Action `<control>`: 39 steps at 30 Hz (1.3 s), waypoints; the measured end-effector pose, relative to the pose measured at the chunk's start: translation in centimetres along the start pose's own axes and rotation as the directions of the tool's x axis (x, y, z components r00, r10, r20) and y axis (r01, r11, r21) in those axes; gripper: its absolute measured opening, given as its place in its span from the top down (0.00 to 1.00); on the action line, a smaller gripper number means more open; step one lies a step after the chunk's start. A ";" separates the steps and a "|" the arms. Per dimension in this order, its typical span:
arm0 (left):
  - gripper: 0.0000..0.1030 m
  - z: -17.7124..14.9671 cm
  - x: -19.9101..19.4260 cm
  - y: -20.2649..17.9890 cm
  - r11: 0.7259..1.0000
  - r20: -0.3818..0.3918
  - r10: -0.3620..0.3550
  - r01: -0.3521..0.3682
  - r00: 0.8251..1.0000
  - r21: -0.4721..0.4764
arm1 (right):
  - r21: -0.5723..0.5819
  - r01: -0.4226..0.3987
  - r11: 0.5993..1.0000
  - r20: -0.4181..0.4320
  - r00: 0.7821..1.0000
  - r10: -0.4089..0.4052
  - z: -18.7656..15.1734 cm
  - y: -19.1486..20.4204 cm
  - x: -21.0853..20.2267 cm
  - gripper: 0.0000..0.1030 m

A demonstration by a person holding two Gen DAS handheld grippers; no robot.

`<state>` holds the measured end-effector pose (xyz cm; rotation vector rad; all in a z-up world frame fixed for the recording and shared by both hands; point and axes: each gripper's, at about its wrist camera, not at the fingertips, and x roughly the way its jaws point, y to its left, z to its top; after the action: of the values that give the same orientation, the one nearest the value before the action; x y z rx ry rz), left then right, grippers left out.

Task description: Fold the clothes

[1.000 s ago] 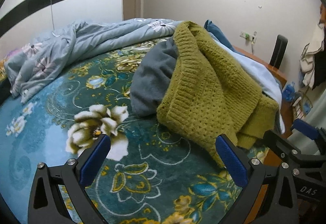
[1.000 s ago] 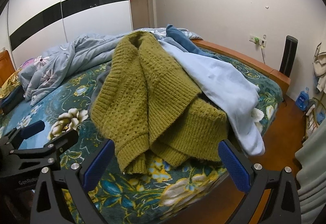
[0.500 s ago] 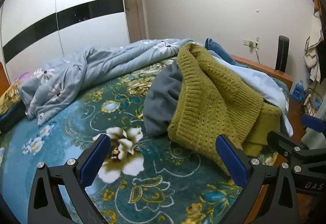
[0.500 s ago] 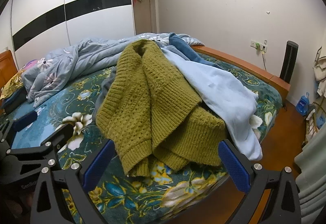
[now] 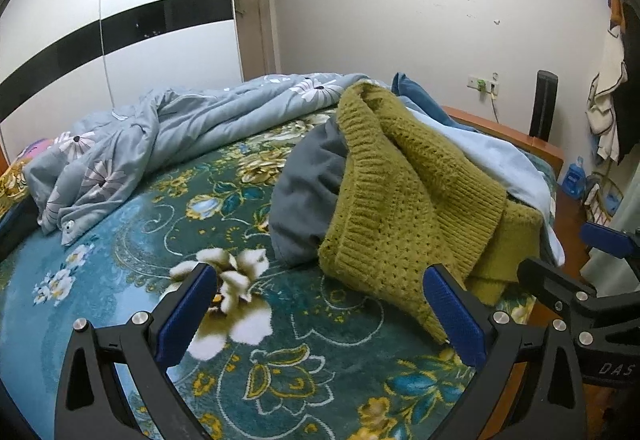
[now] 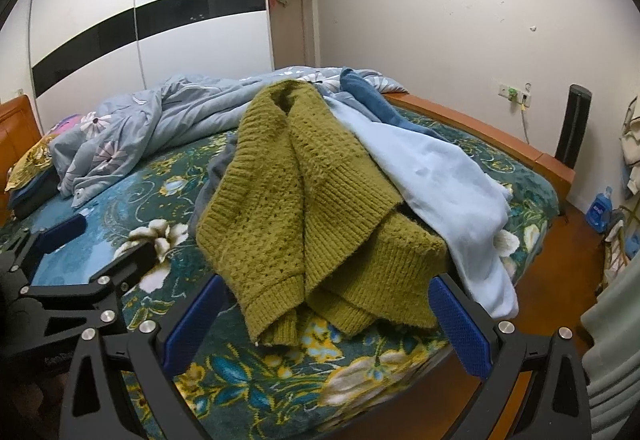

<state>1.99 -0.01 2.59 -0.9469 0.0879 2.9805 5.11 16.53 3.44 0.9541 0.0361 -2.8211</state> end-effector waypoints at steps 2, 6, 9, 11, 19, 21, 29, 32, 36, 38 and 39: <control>0.00 -0.1 0.1 -0.1 1.000 0.001 -0.001 0.001 1.000 0.008 | -0.002 0.001 1.000 0.003 1.000 -0.001 0.0 0.0 0.0 0.00; 0.00 0.0 0.3 0.2 1.000 -0.001 -0.022 0.022 1.000 -0.006 | 0.000 -0.001 1.000 0.007 1.000 0.001 0.0 0.0 0.1 0.00; 0.00 0.1 0.4 0.5 0.999 -0.001 -0.034 0.034 0.999 -0.018 | 0.000 -0.001 1.000 0.005 1.000 0.001 0.0 0.0 0.3 0.00; 0.00 0.1 0.5 0.7 0.999 -0.004 -0.035 0.034 0.999 -0.017 | -0.005 -0.002 1.000 0.003 1.000 0.002 0.0 0.1 0.5 0.00; 0.00 0.1 0.7 1.7 0.995 0.013 -0.082 0.082 0.997 -0.053 | -0.007 -0.018 1.000 0.004 1.000 0.018 0.0 0.3 1.0 0.00; 0.00 0.1 0.7 2.1 0.993 0.018 -0.097 0.098 0.995 -0.066 | -0.001 -0.020 1.000 0.004 1.000 0.020 0.0 0.3 1.2 0.00; 0.00 0.5 0.3 3.3 0.982 0.066 -0.163 0.168 0.984 -0.086 | 0.015 -0.038 0.999 0.072 0.997 0.037 1.1 -1.5 1.5 0.00; 0.00 0.6 0.0 3.7 0.984 0.068 -0.158 0.163 0.985 -0.075 | 0.002 -0.018 1.000 0.040 0.999 0.018 1.8 -3.2 2.8 0.00; 0.00 0.3 -0.4 4.5 0.991 0.104 -0.100 0.108 0.990 -0.078 | 0.066 -0.013 0.998 0.062 0.998 0.008 2.5 -6.2 3.9 0.00; 0.00 0.2 -0.4 4.9 0.993 0.118 -0.078 0.088 0.990 -0.078 | 0.067 0.012 0.998 0.067 0.998 -0.016 3.2 -7.0 4.3 0.00; 0.00 0.1 -0.3 5.1 0.994 0.117 -0.063 0.073 0.991 -0.079 | 0.059 0.019 0.998 0.077 0.997 -0.024 3.7 -7.4 4.6 0.00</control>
<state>1.98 -5.13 3.11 -0.7661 -0.0684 2.9883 -1.89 22.83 3.35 0.8599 -0.0463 -2.8912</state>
